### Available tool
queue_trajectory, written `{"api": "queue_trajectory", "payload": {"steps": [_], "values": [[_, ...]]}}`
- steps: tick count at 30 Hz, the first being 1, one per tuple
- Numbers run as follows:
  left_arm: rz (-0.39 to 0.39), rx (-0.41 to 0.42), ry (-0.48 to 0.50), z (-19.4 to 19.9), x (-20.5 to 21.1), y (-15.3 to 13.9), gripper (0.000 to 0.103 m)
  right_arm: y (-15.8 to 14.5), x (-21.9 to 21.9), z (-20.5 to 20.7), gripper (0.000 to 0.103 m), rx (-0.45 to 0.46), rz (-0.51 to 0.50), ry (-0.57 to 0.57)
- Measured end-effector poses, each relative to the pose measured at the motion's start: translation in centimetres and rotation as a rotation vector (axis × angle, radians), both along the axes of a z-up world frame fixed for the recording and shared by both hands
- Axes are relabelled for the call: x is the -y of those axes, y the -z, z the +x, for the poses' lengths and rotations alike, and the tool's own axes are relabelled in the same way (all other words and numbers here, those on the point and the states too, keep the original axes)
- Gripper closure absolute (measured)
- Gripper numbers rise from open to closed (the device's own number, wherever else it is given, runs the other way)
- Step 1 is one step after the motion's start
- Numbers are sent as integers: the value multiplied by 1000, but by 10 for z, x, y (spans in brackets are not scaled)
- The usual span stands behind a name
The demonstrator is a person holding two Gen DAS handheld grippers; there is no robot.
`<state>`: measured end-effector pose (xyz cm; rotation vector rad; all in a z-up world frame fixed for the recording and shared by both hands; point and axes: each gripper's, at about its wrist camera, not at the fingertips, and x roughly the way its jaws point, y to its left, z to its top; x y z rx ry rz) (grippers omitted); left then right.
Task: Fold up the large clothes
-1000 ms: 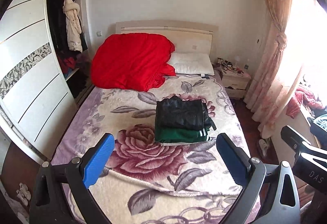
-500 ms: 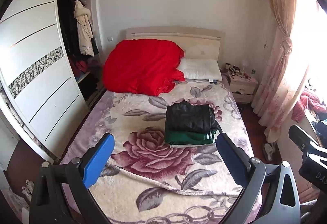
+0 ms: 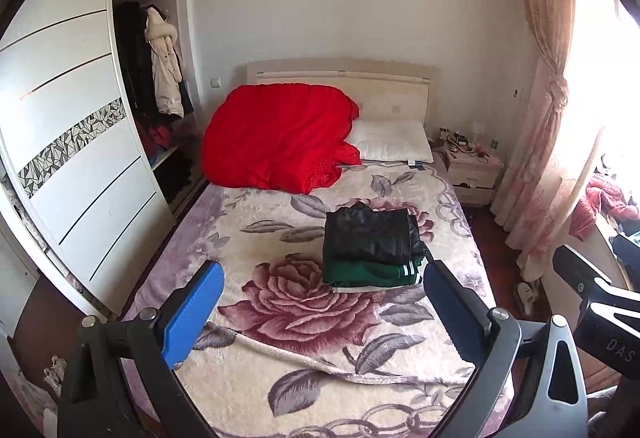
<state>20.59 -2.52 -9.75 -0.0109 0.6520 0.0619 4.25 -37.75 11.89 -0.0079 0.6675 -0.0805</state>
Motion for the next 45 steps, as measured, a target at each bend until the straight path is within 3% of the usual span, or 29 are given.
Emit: {"api": "queue_trajectory", "payload": {"steps": [45], "values": [[-4, 29, -10, -3, 10, -16, 1, -10, 9, 14, 0, 35, -3, -53]]}}
